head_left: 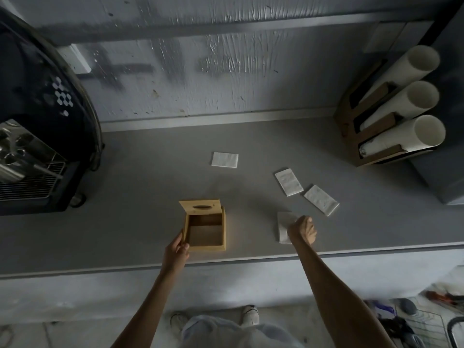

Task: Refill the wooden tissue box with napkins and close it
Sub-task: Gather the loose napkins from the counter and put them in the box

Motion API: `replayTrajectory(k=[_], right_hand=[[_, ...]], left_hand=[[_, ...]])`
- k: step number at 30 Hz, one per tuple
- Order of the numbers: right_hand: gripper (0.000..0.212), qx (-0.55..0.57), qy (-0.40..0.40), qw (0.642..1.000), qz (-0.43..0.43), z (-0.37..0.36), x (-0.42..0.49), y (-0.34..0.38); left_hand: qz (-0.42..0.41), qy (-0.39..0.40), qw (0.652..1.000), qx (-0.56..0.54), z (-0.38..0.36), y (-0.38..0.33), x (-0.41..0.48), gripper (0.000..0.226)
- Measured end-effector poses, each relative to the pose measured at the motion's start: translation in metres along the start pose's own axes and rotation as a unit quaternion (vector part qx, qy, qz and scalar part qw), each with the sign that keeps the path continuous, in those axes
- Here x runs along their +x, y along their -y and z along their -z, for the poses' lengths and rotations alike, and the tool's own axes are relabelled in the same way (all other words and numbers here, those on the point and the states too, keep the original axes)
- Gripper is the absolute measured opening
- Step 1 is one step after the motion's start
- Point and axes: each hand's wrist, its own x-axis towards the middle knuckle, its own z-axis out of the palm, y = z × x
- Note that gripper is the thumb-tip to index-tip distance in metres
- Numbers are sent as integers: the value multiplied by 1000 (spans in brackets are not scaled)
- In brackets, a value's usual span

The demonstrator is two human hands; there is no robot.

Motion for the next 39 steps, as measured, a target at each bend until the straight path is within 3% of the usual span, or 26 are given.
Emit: replayTrajectory(k=[3,10,16,24,29,39], right_hand=[[30,-38,9,999,34,-2,3,-7],[11,64,2,989,136,14,5,-33],[30,63,-27,969,239,81,70,-14],[27,-36,34,976,213,88,169,7],[28,-38,65,975,209,68,168,5],[28,-63,50,977,198,69,169,-3]], left_hand=[[-2,5,1000,-2,0,-2,-4,52],[-21,11,1000,14,0,-2,-6,49],[-22,-3,999,34,2,-5,-6,52],[-16,-7,999,44,1,-4,-6,52],[-19,-12,998,50,1,-3,-7,50],[-16,-16,999,35,-1,-6,-11,49]])
